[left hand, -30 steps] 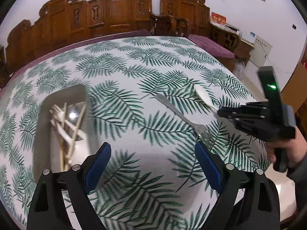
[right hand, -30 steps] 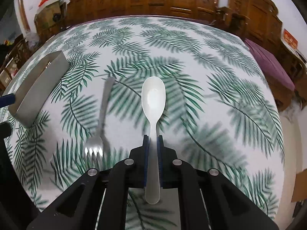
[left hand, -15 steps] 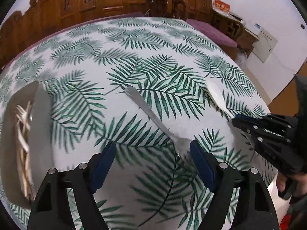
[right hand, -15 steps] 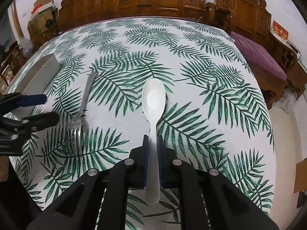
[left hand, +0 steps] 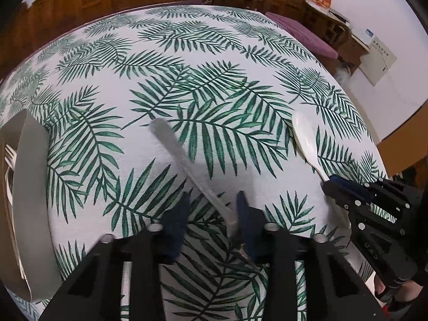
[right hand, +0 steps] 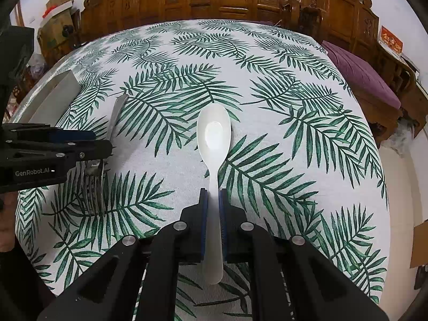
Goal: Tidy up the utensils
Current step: 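Grasp the metal fork by its handle with the left gripper while the right gripper holds the white spoon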
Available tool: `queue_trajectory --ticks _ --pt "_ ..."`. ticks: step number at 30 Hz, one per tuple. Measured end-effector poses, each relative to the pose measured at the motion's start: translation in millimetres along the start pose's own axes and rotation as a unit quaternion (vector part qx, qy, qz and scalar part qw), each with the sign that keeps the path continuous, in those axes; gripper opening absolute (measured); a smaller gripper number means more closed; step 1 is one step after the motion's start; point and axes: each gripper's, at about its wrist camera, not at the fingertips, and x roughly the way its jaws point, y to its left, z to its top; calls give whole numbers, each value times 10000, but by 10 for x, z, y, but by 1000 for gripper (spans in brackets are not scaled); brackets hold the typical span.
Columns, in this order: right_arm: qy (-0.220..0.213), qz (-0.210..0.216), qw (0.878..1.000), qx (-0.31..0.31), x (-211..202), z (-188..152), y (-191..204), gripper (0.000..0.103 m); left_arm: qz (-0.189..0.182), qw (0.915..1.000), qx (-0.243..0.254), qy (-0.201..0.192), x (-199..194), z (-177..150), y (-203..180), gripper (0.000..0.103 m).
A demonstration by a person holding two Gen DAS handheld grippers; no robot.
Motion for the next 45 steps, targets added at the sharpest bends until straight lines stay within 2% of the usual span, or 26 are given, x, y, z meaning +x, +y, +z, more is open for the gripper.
queue_trajectory --ticks 2,6,11,13,18,22,33,35,40,45 --pt "6 -20 10000 -26 4 -6 13 10 7 9999 -64 103 24 22 27 24" --pt "12 -25 10000 -43 0 7 22 10 -29 9994 -250 228 76 60 124 24" --pt "9 -29 10000 -80 1 7 37 10 240 9994 -66 227 112 69 28 23" --pt "13 -28 10000 -88 1 12 41 10 331 9993 -32 185 118 79 3 19" --pt "16 -14 9999 -101 1 8 44 10 256 9995 139 134 142 118 -62 16" --pt "12 13 10000 -81 -2 6 35 10 273 9991 326 55 121 108 -84 6" --pt "-43 80 9999 -82 -38 27 79 10 242 9982 556 -37 -39 17 80 5" --pt "-97 139 9998 -99 -77 57 127 10 244 9981 552 -113 -121 9 138 0" --pt "-224 228 9994 -153 -176 161 288 10 177 9974 640 -292 -362 2 242 0" --pt "-249 222 9992 -201 -211 192 409 10 74 9971 715 -253 -374 -14 259 0"
